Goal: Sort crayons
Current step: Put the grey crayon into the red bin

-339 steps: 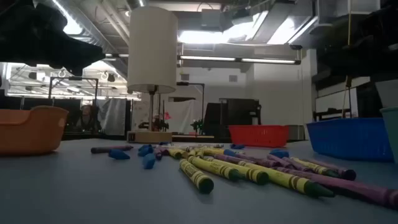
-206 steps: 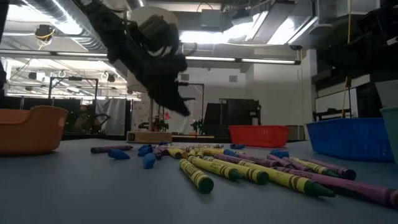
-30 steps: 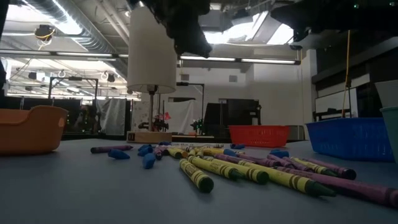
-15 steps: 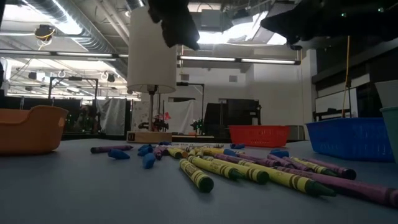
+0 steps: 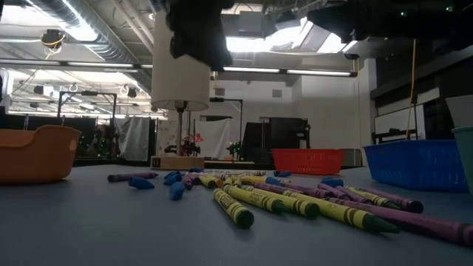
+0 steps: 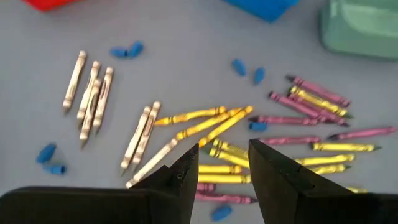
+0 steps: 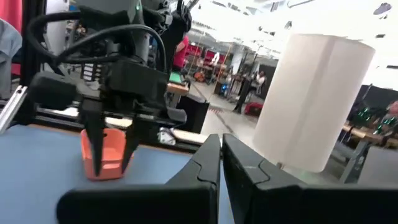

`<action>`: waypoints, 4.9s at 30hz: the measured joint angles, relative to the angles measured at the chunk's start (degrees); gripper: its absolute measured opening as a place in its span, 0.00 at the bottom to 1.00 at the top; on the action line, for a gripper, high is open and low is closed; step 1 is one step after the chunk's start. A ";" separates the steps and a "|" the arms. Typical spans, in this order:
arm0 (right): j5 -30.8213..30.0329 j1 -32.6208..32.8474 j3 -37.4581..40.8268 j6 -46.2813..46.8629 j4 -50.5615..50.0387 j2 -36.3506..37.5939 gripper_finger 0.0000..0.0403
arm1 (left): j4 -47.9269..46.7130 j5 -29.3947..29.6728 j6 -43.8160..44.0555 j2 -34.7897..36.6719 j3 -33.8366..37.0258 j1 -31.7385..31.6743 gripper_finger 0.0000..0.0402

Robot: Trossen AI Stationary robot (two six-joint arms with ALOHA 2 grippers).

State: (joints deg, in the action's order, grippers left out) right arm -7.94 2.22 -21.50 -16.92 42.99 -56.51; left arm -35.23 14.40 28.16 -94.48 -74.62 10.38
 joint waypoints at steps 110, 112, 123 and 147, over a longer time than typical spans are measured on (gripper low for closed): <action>1.08 0.02 -0.02 5.08 -11.51 -0.01 0.05 | 42.77 -11.39 -28.85 -8.59 30.65 -12.01 0.08; 1.08 0.01 -0.02 5.08 -11.51 -0.01 0.05 | 42.75 -11.31 -28.85 -8.57 30.67 -12.03 0.05; 1.08 0.02 -0.02 5.08 -11.49 -0.01 0.05 | 44.84 -10.91 -28.48 -8.74 30.16 -12.05 0.02; 1.07 0.01 -0.02 5.08 -11.42 -0.01 0.05 | 59.19 -6.99 -36.72 -8.81 12.59 -21.76 0.02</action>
State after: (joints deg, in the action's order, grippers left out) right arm -6.86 2.23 -21.52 -11.84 31.58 -56.52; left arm 23.95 7.41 -8.56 -103.28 -62.03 -11.38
